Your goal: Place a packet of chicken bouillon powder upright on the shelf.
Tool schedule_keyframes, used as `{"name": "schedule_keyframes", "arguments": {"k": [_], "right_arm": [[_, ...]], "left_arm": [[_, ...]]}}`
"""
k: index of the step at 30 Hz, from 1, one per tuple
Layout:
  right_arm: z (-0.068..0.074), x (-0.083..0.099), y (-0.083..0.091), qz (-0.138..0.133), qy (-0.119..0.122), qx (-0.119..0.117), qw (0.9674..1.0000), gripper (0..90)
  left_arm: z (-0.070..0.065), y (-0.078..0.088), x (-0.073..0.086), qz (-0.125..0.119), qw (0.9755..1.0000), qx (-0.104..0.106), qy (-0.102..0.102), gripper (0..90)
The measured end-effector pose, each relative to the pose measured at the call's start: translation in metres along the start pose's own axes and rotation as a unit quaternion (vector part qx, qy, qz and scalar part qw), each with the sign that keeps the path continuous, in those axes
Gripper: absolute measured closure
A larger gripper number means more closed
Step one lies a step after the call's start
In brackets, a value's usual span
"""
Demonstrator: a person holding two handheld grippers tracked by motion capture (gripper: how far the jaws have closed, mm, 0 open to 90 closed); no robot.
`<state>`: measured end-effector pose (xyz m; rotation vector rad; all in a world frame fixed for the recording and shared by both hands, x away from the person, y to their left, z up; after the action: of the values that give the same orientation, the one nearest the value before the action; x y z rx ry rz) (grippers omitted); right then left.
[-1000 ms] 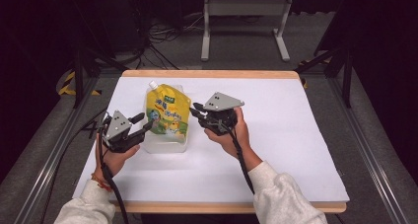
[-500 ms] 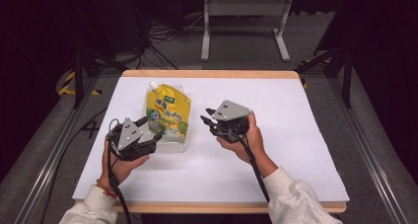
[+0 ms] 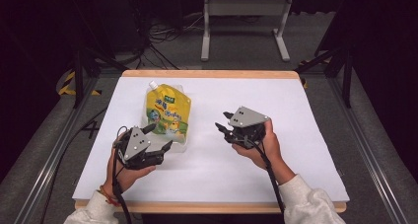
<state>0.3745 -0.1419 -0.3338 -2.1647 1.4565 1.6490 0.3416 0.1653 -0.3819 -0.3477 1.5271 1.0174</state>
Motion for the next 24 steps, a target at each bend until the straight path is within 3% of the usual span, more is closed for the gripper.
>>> {"name": "schedule_keyframes", "arguments": {"k": [1, 9, 24], "right_arm": [[0.0, 0.002, 0.002, 0.003, 0.002, 0.0, 1.0, 56.8], [0.0, 0.018, 0.014, 0.023, 0.02, 0.006, 0.9995, 49.5], [-0.008, 0.052, 0.03, 0.045, 0.012, 0.022, 0.9987, 35.7]], "left_arm": [[-0.003, 0.0, 0.0, 0.003, 0.9999, 0.005, -0.01, 27.8], [-0.014, -0.001, 0.005, 0.014, 0.9996, 0.019, -0.017, 26.8], [-0.03, -0.008, 0.011, 0.034, 0.998, 0.042, -0.031, 23.5]]}}
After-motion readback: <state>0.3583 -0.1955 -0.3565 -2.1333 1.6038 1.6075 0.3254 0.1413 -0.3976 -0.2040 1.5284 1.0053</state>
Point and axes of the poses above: each handheld gripper's, and its own axes: y roughly backward along the jaws, x roughly out of its underside, z roughly to its left, the point moved 1 cm from there along -y, roughly forward along the jaws, and after that the axes turned 8 degrees about y, right-handed, at the moved point
